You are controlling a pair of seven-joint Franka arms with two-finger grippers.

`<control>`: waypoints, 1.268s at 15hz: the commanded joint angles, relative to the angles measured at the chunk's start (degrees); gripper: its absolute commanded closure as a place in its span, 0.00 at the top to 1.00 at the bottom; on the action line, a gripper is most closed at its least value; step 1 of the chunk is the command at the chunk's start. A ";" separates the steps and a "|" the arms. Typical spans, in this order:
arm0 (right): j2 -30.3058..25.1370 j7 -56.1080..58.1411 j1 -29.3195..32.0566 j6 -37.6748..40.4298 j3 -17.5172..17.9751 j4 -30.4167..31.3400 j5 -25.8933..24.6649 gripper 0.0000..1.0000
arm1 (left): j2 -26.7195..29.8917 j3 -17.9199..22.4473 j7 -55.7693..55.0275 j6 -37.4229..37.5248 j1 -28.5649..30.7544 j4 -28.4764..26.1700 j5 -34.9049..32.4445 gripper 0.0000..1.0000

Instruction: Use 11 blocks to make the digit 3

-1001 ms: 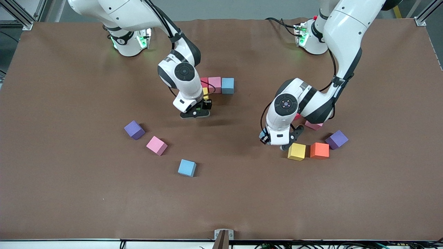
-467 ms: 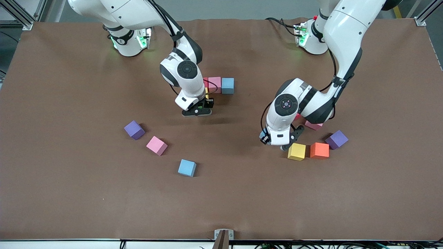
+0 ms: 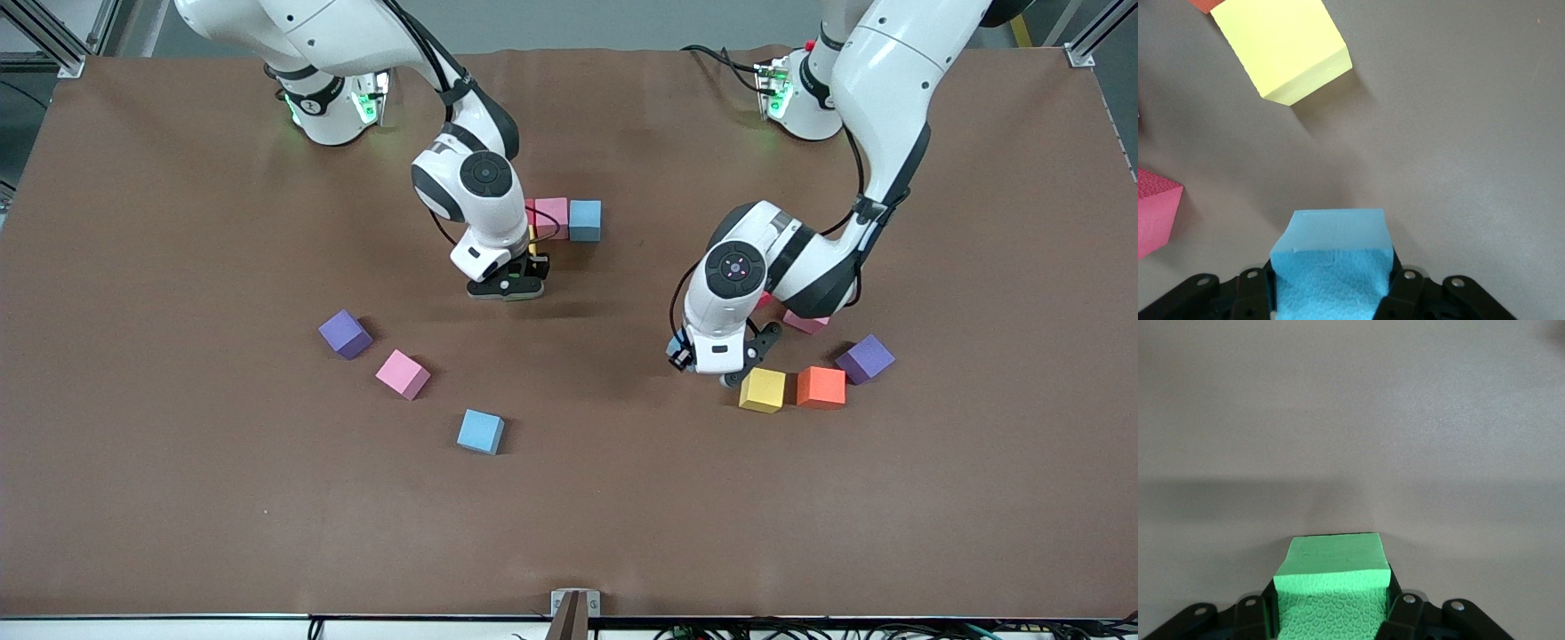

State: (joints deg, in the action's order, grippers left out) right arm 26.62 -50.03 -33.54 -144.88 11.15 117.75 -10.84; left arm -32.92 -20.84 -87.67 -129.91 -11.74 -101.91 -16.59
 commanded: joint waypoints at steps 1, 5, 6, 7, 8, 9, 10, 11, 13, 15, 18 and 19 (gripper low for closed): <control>-0.70 -2.01 -1.00 -0.05 -0.60 0.64 -1.73 0.04 | 0.31 -0.25 0.75 1.06 0.31 0.40 1.03 0.45; 0.53 -1.92 -1.61 0.04 -0.69 -0.59 -1.73 0.04 | 0.48 -0.34 0.58 1.15 0.22 0.40 1.03 0.45; 0.88 -1.92 -1.62 0.04 -0.69 -0.68 -1.73 0.04 | 0.57 -0.26 0.57 1.15 0.22 0.40 1.03 0.45; 1.06 -1.92 -1.70 0.13 -0.69 -0.85 -1.73 0.04 | 0.57 -0.34 0.57 1.58 0.22 0.49 1.03 0.45; 1.50 -1.92 -1.70 0.47 -0.69 -1.20 -1.73 0.04 | 0.66 -0.34 0.57 1.85 0.22 0.57 1.03 0.45; 1.76 -1.92 -1.70 1.09 -0.69 -1.73 -1.73 0.04 | 0.66 -0.34 0.57 2.20 0.22 0.84 1.03 0.45; 2.11 -1.92 -1.70 1.70 -0.69 -2.08 -1.73 0.04 | 0.66 -0.34 0.57 2.73 0.22 1.01 1.03 0.45; 2.29 -1.92 -1.70 1.88 -0.69 -2.35 -1.73 0.04 | 0.66 -0.34 0.57 2.91 0.22 1.28 1.12 0.45; 2.55 -1.92 -1.70 1.88 -0.60 -2.44 -1.73 0.04 | 0.66 -0.34 0.57 3.17 0.22 1.45 1.12 0.45; 2.64 -1.92 -1.62 1.88 -0.60 -2.52 -1.73 0.04 | 0.57 -0.34 0.66 3.17 0.13 1.45 1.12 0.45; 2.64 -1.92 -1.62 1.97 -0.60 -2.44 -1.64 0.04 | 0.49 -0.34 0.66 3.17 0.22 1.45 1.03 0.45; 2.64 -1.92 -1.62 1.97 -0.60 -2.44 -1.64 0.04 | 0.40 -0.34 0.66 3.17 0.22 1.45 1.03 0.45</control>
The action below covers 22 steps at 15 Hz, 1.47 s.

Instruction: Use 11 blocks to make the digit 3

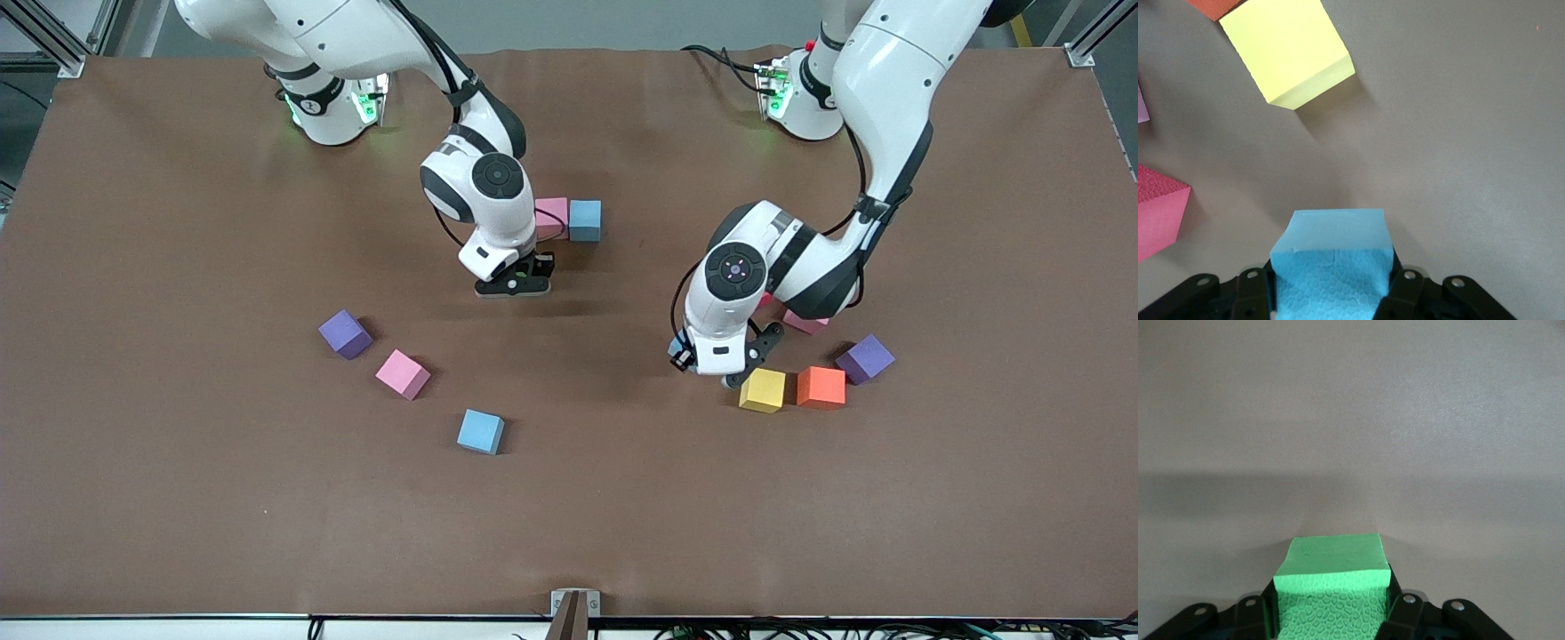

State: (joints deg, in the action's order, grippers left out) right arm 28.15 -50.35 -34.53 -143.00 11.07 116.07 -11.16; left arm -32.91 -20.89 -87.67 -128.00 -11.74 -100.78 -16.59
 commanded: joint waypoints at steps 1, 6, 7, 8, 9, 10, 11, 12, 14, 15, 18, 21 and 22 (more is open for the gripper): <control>1.12 -1.59 -0.63 0.09 -0.52 -0.76 -1.32 0.04 | 0.39 -0.29 0.75 1.26 0.23 0.40 1.03 0.45; 1.03 -1.68 -0.63 0.53 -0.44 -0.76 -1.15 0.04 | 0.30 -0.20 0.84 1.26 0.32 0.41 1.03 0.45; 1.03 -1.68 -0.63 0.70 -0.35 -0.76 -1.15 0.04 | 0.30 -0.20 0.84 1.26 0.32 0.41 1.03 0.45; 1.03 -1.77 -0.72 1.23 -0.35 -0.76 -1.15 0.04 | 0.30 -0.20 0.84 1.26 0.32 0.41 1.03 0.45; 1.03 -1.94 -0.72 1.41 -0.35 -0.76 -1.15 0.04 | 0.30 -0.20 0.93 1.26 0.32 0.49 1.03 0.45; 1.03 -1.94 -0.72 1.41 -0.35 -0.76 -1.15 0.04 | 0.22 -0.20 1.01 1.26 0.32 0.41 1.03 0.45; 1.03 -1.94 -0.72 1.41 -0.35 -0.76 -1.06 0.04 | 0.22 -0.20 1.01 1.26 0.32 0.41 1.03 0.45; 1.03 -2.12 -0.72 1.41 -0.35 -0.76 -0.97 0.04 | 0.22 -0.20 1.01 1.26 0.40 0.41 1.03 0.45; 1.03 -2.47 -0.72 1.41 -0.26 -0.76 -0.97 0.04 | 0.22 -0.20 1.01 1.26 0.40 0.41 1.03 0.45; 1.03 -2.47 -0.72 1.50 -0.26 -0.76 -0.97 0.04 | 0.22 -0.20 1.19 1.26 0.40 0.41 1.03 0.45; 1.03 -2.47 -0.72 1.50 -0.17 -0.76 -0.88 0.04 | 0.30 -0.20 1.19 1.26 0.49 0.41 1.03 0.45; 1.03 -1.33 -0.72 1.93 -0.17 -0.76 -0.97 0.04 | 0.22 -0.20 1.19 1.26 0.75 0.41 1.03 0.45; 1.03 -0.55 -0.63 1.94 -0.17 -0.76 -1.06 0.04 | 0.22 -0.20 1.19 1.26 0.75 0.41 1.03 0.45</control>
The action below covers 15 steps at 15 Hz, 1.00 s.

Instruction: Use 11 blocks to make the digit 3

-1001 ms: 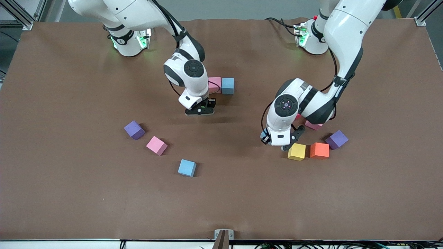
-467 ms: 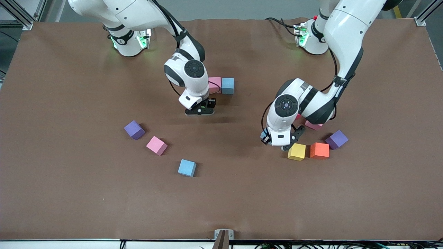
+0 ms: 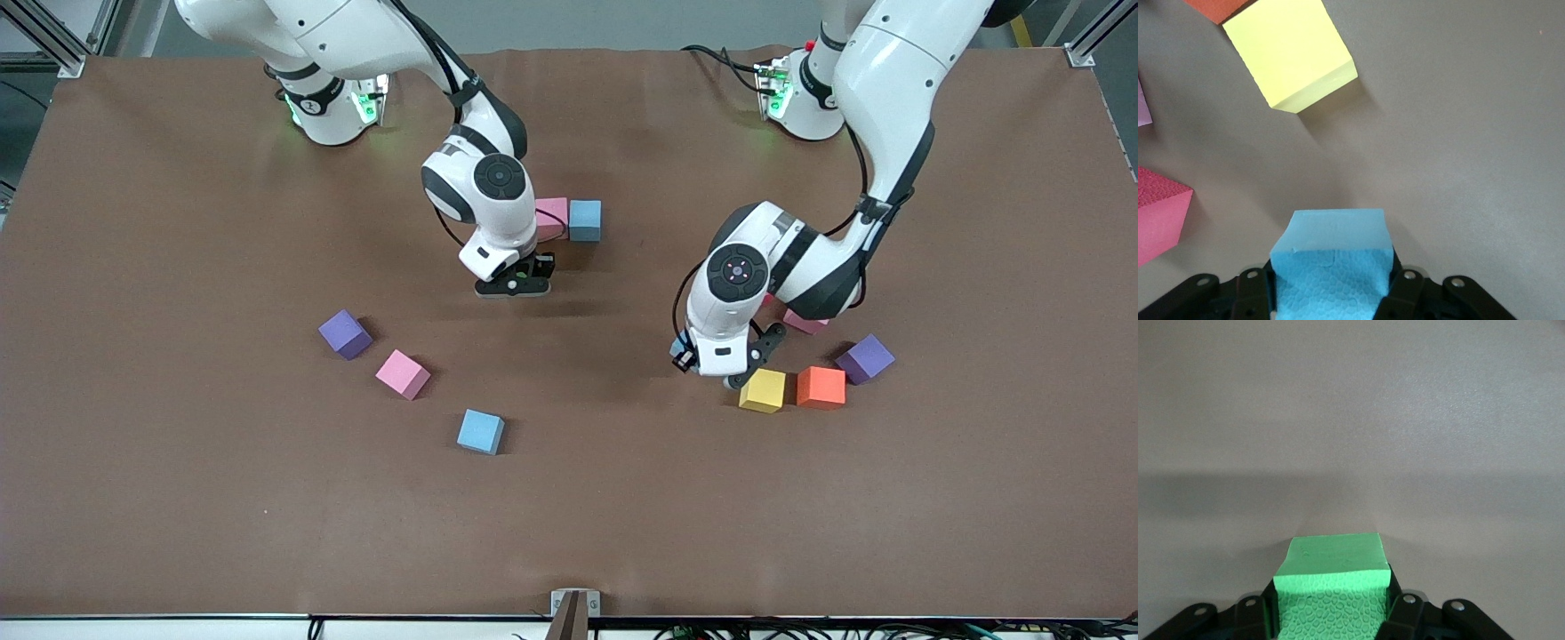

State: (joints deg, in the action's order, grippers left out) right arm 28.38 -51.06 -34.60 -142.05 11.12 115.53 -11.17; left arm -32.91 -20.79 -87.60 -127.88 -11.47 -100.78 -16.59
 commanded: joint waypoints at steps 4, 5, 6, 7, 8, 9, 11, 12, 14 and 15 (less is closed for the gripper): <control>0.72 0.44 -0.64 0.99 -0.22 -0.21 -1.05 0.04 | 0.39 -0.31 1.11 1.14 0.57 0.49 1.03 0.45; 0.80 0.35 -0.64 0.99 -0.13 -0.21 -1.05 0.04 | 0.39 -0.31 1.11 1.14 0.57 0.49 1.03 0.45; 0.72 0.09 -0.64 1.08 -0.13 -0.21 -0.96 0.05 | 0.48 -0.31 1.11 1.14 0.57 0.49 1.03 0.45; 0.80 -0.09 -0.64 1.08 -0.04 -0.21 -0.96 0.05 | 0.57 -0.31 1.11 1.14 0.57 0.49 1.12 0.45; 0.72 -0.26 -0.64 1.08 -0.04 -0.21 -0.87 0.05 | 0.57 -0.31 1.11 1.14 0.57 0.49 1.12 0.45; 0.72 -0.27 -0.64 1.08 -0.04 -0.21 -0.78 0.05 | 0.66 -0.39 1.11 1.23 0.57 0.49 1.12 0.45; 0.80 -0.62 -0.64 1.08 -0.04 -0.21 -0.69 0.05 | 0.75 -0.39 1.11 1.57 0.57 0.58 1.12 0.45; 0.72 -0.62 -0.64 1.08 -0.04 -0.21 -0.69 0.05 | 0.75 -0.39 1.11 1.58 0.57 0.93 1.21 0.45; 0.72 -0.09 -0.64 1.86 -0.04 -0.21 -0.69 0.05 | 0.75 -0.39 1.11 2.71 0.57 1.54 1.47 0.45; 0.63 0.17 -0.64 1.95 -0.04 -0.21 -0.69 0.05 | 0.75 -0.39 1.11 3.50 0.57 1.90 1.47 0.45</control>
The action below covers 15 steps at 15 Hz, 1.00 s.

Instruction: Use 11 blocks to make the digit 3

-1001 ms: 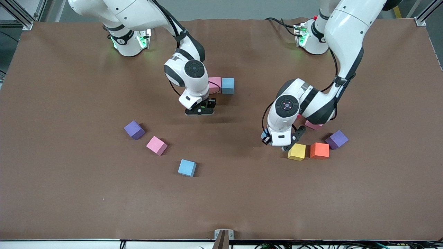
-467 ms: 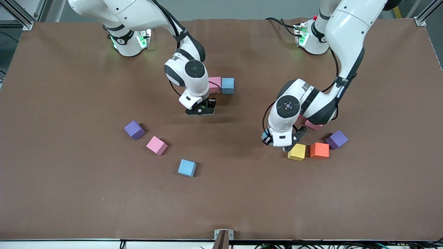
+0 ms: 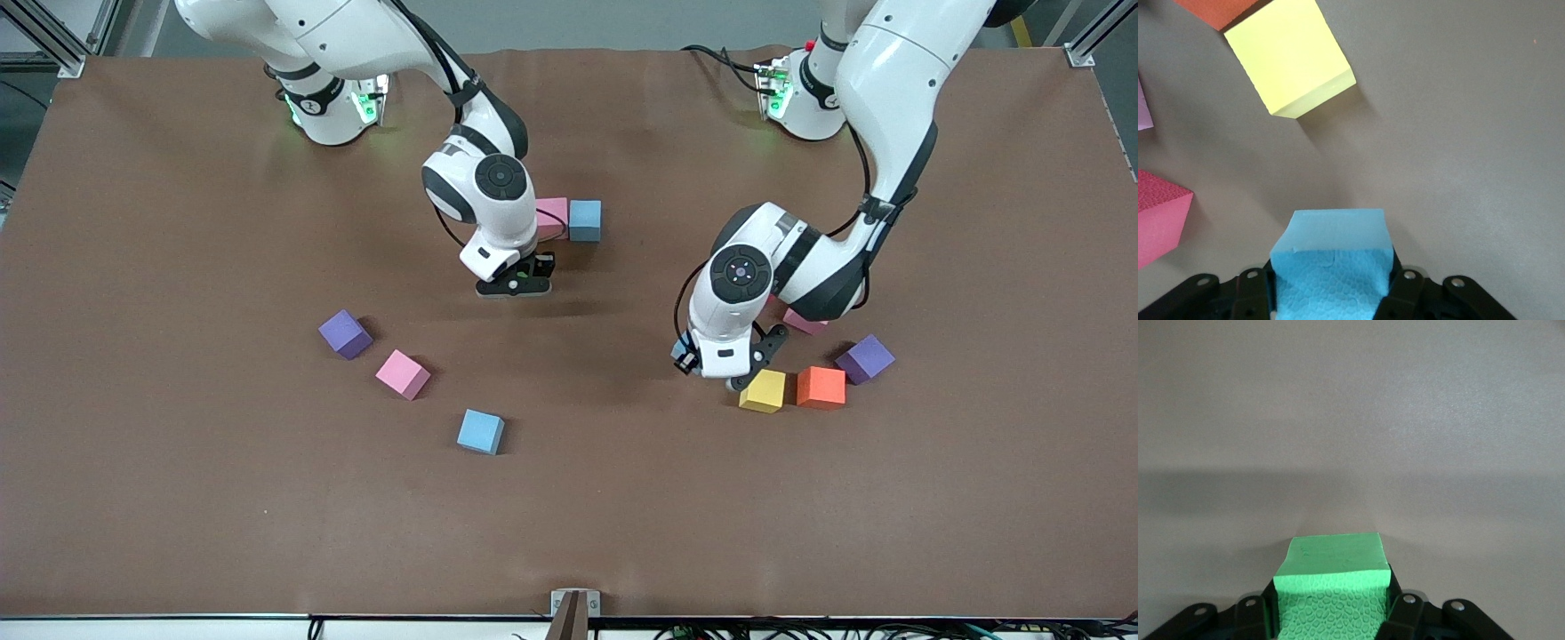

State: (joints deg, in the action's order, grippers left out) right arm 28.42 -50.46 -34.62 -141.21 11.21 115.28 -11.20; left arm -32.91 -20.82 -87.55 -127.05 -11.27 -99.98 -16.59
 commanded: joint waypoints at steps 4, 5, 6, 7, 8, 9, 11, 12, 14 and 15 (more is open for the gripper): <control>0.58 -0.51 -0.62 1.03 -0.13 0.04 -0.67 0.05 | 0.74 -0.36 1.07 3.04 0.37 1.37 1.47 0.45; 0.58 -0.51 -0.62 1.12 -0.05 0.04 -0.67 0.05 | 0.65 -0.36 1.07 3.04 0.37 1.45 1.47 0.45; 0.67 -0.51 -0.62 1.03 -0.13 0.04 -0.67 0.07 | 0.65 -0.36 1.07 3.04 0.37 1.37 1.47 0.45; 0.67 -0.69 -0.62 1.03 -0.05 -0.05 -0.67 0.08 | 0.57 -0.36 1.07 3.04 0.37 1.45 1.47 0.45; 0.67 -0.77 -0.62 1.03 -0.05 -0.40 -0.67 0.08 | 0.56 -0.36 1.07 3.13 0.37 1.46 1.47 0.45; 0.67 -0.86 -0.71 0.94 -0.13 -0.40 -0.67 0.08 | 0.56 -0.36 1.07 3.04 0.37 1.46 1.47 0.45; 0.67 -0.95 -0.62 0.85 -0.13 -0.49 -0.67 0.09 | 0.39 -0.36 1.16 3.04 0.37 1.45 1.47 0.45; 0.67 -0.95 -0.71 0.85 -0.13 -0.49 -0.67 0.09 | 0.30 -0.36 1.33 3.04 0.37 1.46 1.47 0.45; 0.67 -0.95 -0.71 0.77 -0.13 -0.49 -0.67 0.09 | 0.21 -0.28 1.42 3.04 0.37 1.63 1.47 0.45; 0.67 -0.95 -0.71 0.77 -0.13 -0.49 -0.67 0.09 | 0.21 -0.28 1.42 3.04 0.37 1.63 1.47 0.45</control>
State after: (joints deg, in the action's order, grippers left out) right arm 28.43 -50.45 -34.63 -140.85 11.26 115.16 -11.20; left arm -32.90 -20.82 -87.50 -125.22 -11.27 -98.87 -16.58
